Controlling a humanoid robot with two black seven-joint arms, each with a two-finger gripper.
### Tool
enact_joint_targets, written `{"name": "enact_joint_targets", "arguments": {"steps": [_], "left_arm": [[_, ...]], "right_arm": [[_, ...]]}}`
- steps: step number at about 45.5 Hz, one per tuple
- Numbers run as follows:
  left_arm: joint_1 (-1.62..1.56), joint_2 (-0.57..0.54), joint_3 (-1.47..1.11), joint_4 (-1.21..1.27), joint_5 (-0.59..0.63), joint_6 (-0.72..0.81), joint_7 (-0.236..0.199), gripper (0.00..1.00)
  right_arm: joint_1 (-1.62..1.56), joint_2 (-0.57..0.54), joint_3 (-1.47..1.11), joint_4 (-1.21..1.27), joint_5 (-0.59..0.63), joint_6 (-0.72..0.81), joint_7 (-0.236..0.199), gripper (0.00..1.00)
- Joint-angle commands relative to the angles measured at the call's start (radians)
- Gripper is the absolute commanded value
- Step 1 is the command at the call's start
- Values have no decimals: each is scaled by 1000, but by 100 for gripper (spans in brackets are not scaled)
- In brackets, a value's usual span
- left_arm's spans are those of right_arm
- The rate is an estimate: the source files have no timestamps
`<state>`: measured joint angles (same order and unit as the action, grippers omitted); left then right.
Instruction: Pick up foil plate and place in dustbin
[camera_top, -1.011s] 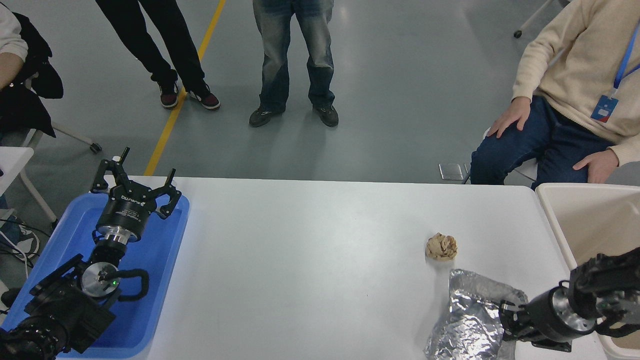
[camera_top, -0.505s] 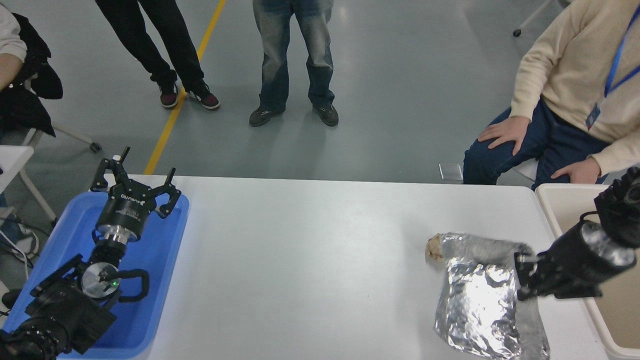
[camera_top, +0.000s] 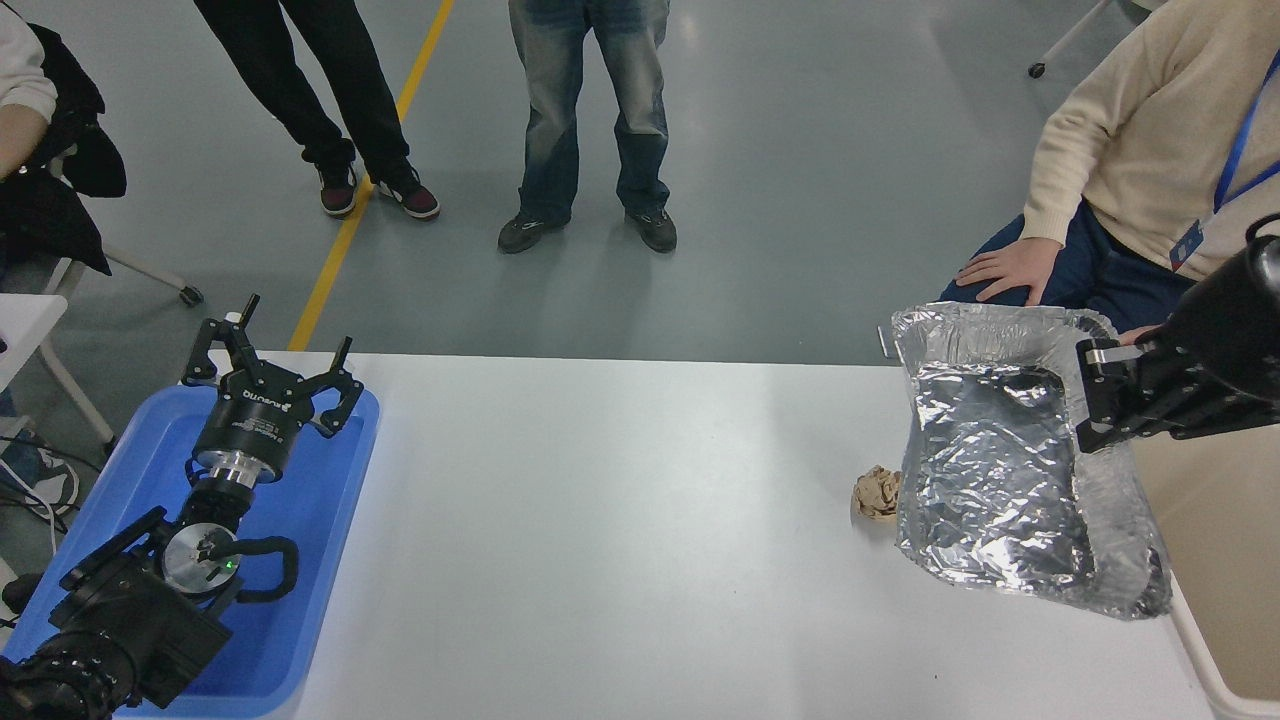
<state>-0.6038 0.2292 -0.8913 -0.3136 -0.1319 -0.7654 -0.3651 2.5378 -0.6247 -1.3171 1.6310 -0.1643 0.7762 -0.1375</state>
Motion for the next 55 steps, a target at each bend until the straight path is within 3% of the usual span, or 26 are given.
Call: {"name": "enact_joint_targets", "arguments": {"steps": [1,14,26,42,55], "left_arm": [[-1,-1,0,1,0,0,0,100],[1,-1,0,-1,0,0,0,100],[1,1,0,-1,0,0,0,100],[2,1,0,1,0,0,0,100],[2,2,0,1,-2,0,-2,100]], "right_arm": [[93,28,-27,3,0,9,1,0],[93,33,-53,1,0,9,1,0],[73,11,-238,-46,3,9,3,0],[-30,-179,-435,-210,-8,-26,3,0],[-376,-328,-285,-514,2,-184,3,0]]}}
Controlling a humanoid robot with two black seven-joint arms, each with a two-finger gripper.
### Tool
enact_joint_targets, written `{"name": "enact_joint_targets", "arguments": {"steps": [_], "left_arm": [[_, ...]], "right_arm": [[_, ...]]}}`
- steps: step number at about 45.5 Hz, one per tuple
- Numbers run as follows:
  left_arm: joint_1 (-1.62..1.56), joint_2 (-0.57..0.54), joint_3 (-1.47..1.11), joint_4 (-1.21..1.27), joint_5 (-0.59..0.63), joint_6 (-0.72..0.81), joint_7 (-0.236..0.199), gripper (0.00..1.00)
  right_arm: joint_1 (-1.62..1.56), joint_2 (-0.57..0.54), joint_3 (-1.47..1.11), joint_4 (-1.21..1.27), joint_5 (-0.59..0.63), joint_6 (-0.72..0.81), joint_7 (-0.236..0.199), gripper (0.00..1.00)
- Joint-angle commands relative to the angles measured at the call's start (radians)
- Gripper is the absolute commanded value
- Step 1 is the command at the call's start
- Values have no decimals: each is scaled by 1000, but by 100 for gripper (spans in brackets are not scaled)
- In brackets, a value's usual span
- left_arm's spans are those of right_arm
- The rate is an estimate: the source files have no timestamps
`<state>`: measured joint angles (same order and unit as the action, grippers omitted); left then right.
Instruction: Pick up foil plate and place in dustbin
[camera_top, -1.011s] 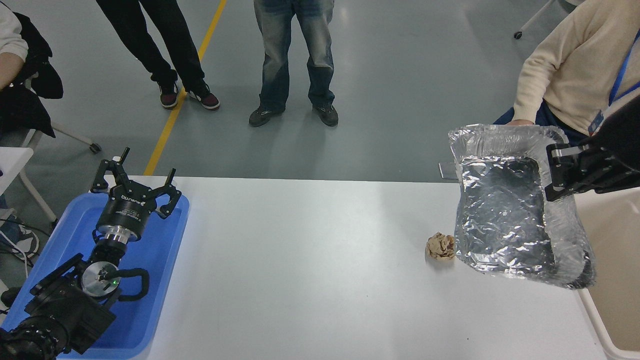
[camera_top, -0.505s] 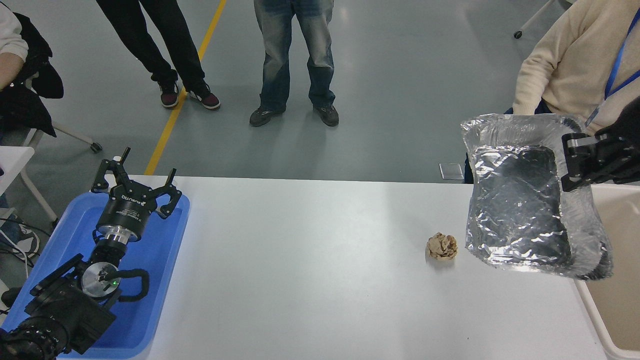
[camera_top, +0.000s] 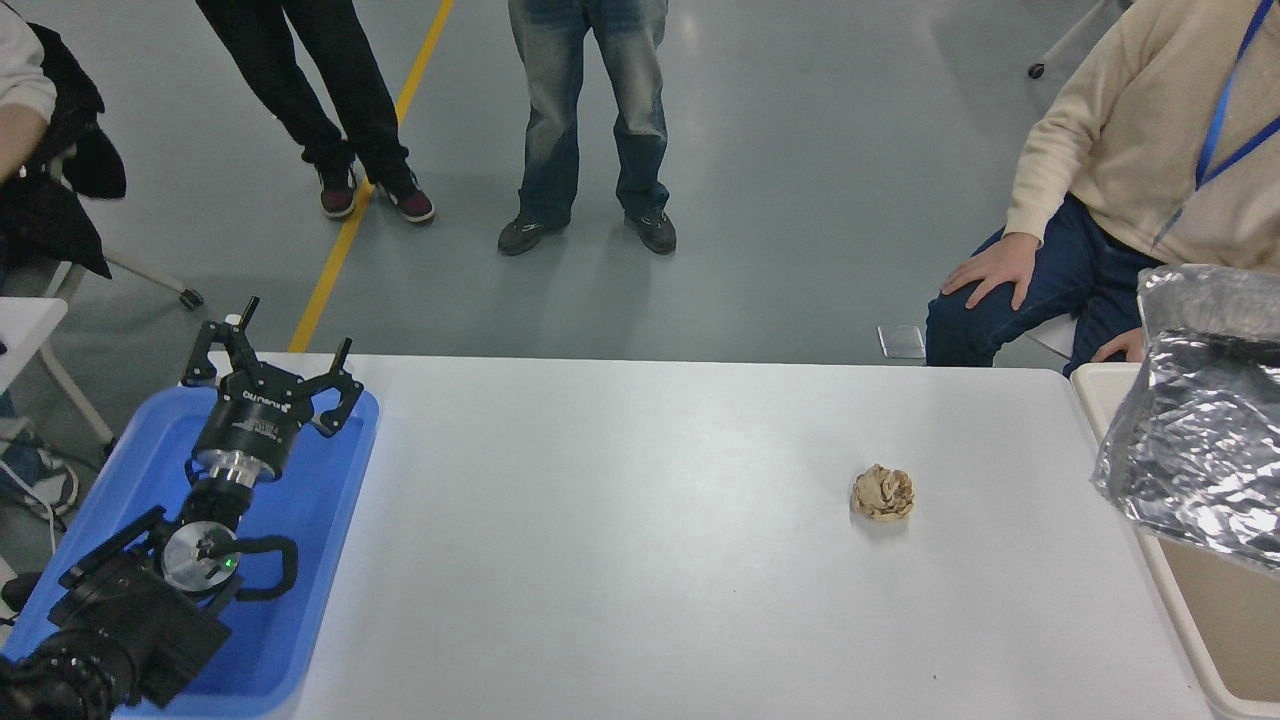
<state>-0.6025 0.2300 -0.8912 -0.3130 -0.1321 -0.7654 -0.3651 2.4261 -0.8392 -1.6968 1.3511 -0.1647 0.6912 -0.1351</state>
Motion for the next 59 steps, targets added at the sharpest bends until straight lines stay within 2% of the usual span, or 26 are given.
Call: {"name": "enact_joint_targets", "arguments": {"steps": [1,11,12,20,25,32,39,45,59], "left_arm": [[1,2,0,0,-1,0,-3,100],[1,0,0,0,-1,0,-5,100],[1,0,0,0,-1,0,-5,100],[1,2,0,0,-1,0,-5,100],[1,0,0,0,-1,0,-5,100],[1,2,0,0,-1,0,-6,100],[1,2,0,0,-1,0,-5,100],[3,0,0,0,-1,0,-6,100],[3,0,-2,0,-1,0,-6,100]], "right_arm": [[-315,-120,129,-266,2,-108,0,0],[-885,-124,590,-587,1,-159,0,0],[-994,-123,702,-651,1,-159,0,0],[-1268,-109,962,-868,1,-162,-1,0],[-1395,-41,1075,-1004,4,-183,-1,0],[-1506,-15,1169,-1061,8,-271,-3,0],[-1552,-18,1174,-1069,8,-301,-9,0],[-1632,-9,1194,-1061,11,-393,-9,0],[-1693,5,1316,-1064,11,-476,-9,0]]}}
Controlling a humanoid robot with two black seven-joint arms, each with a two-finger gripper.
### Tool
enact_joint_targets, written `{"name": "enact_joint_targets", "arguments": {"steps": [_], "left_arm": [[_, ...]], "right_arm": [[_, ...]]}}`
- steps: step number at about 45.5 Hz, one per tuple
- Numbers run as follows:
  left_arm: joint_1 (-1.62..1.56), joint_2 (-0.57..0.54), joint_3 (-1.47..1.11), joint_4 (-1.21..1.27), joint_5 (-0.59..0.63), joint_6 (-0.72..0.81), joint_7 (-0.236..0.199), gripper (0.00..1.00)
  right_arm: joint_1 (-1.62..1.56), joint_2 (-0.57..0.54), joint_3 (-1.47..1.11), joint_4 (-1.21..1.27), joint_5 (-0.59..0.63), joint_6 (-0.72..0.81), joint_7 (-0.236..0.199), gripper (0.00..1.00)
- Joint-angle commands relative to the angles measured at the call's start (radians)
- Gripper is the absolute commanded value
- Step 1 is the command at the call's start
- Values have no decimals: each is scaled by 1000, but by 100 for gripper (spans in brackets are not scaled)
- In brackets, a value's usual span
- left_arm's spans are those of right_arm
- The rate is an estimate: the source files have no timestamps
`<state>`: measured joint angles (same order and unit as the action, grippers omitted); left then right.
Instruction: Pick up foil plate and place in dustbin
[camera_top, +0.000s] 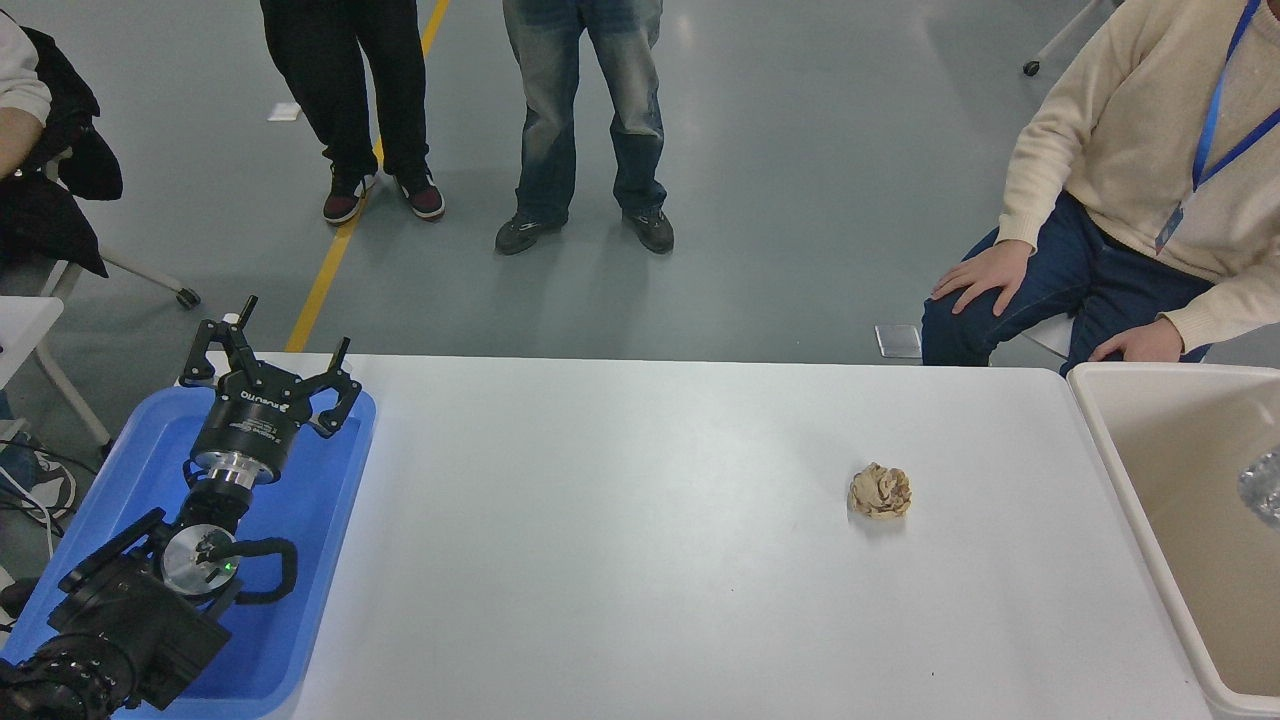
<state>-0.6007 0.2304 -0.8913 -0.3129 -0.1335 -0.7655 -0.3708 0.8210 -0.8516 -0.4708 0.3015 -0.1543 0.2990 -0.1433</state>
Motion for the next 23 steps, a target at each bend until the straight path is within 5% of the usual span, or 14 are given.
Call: {"name": "enact_joint_targets", "arguments": {"steps": [1,23], "left_arm": [[-1,0,0,0,0,0,0,100],[-1,0,-1,0,0,0,0,100]], "right_arm": [[-94,25,98,-13,1,-98,-1,0],[-114,140,143,-99,1,-313,1,0]]}}
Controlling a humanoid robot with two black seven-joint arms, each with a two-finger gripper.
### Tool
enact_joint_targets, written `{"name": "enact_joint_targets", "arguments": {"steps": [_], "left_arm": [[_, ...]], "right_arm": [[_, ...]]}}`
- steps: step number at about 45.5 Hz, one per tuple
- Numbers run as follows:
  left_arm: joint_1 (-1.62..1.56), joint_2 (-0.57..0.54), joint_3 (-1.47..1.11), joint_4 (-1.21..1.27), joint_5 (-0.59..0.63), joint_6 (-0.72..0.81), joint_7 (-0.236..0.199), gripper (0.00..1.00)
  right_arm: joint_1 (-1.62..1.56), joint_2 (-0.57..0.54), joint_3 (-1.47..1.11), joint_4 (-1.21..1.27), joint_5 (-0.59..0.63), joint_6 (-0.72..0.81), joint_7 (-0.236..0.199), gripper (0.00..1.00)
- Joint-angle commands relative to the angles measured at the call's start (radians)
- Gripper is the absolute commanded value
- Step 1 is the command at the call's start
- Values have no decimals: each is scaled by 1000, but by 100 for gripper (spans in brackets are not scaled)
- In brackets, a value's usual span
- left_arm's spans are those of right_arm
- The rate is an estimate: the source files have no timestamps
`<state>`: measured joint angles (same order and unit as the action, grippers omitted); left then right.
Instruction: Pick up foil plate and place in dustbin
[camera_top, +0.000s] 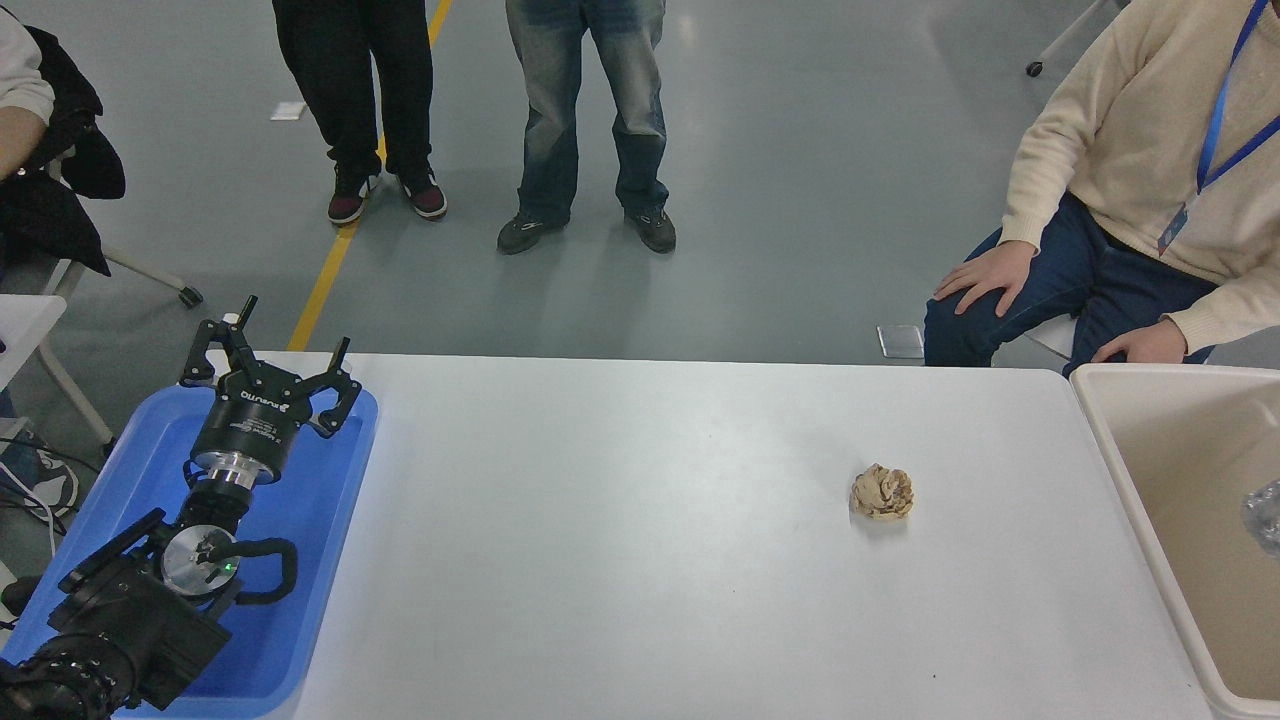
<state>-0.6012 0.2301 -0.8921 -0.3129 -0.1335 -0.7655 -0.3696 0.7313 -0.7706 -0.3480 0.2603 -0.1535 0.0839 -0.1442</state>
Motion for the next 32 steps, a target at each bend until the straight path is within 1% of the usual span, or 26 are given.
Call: {"name": "enact_joint_targets", "arguments": {"steps": [1,6,14,32], "left_arm": [[0,0,-1,0,0,0,-2,100],[0,0,-1,0,0,0,-2,100],[0,0,-1,0,0,0,-2,100],[1,0,-1,0,0,0,-2,100]], "right_arm": [[-30,63,20,-65,0,-102,2,0],[-72,125,24,-122,0,-141,3,0],[-99,186,26,-179,0,-170,3,0],[-121,244,26,-207,0,-226,5,0]]}}
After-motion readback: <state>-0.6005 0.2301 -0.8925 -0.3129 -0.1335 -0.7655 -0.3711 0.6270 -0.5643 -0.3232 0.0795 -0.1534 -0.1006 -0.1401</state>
